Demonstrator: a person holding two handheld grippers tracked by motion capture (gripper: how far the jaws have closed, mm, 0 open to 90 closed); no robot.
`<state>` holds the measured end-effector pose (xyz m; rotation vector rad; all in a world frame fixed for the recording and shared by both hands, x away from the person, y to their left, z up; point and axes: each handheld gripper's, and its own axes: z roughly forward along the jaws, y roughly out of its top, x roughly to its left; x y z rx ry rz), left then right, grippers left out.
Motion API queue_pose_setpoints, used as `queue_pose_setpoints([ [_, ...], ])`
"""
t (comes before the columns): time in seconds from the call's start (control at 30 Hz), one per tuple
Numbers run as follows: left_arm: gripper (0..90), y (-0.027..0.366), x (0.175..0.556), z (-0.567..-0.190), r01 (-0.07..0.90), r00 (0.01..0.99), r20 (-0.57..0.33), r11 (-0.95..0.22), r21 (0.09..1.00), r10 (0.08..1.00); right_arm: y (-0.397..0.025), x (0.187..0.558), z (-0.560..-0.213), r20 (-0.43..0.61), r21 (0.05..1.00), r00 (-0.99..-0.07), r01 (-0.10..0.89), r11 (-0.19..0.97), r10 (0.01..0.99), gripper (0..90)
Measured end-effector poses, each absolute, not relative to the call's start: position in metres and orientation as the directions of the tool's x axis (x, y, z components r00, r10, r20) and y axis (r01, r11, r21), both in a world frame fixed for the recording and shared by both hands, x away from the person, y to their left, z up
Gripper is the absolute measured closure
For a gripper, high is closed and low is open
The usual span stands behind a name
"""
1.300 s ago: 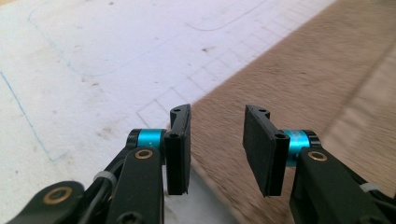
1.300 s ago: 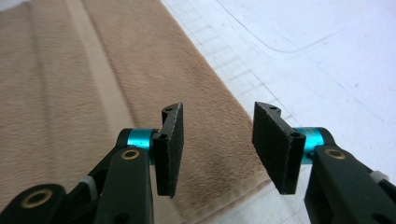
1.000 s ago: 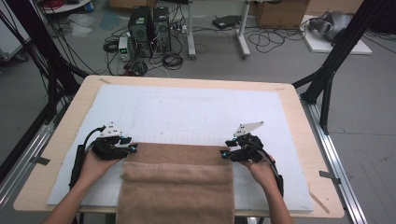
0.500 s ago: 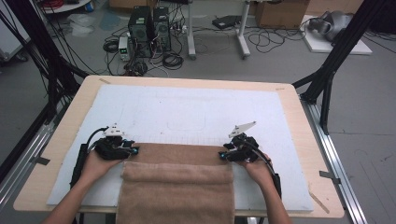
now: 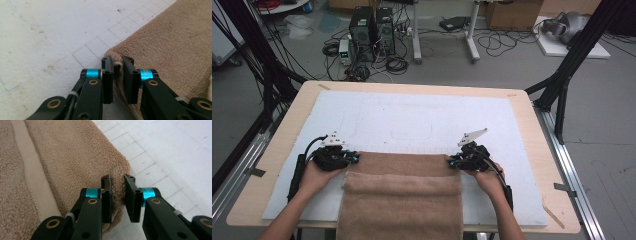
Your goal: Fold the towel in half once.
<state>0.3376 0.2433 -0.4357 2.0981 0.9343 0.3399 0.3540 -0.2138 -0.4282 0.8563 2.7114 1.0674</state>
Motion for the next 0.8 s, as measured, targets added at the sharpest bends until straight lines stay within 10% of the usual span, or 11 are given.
queue_pose_setpoints([
  [0.8, 85.8, 0.239, 0.380, -0.404, 0.483, 0.616, -0.050, -0.326, 0.813, 0.786, -0.214, 0.393, -0.396, 0.026, 0.667, -0.799, 0.462, 0.585, 0.601, 78.3],
])
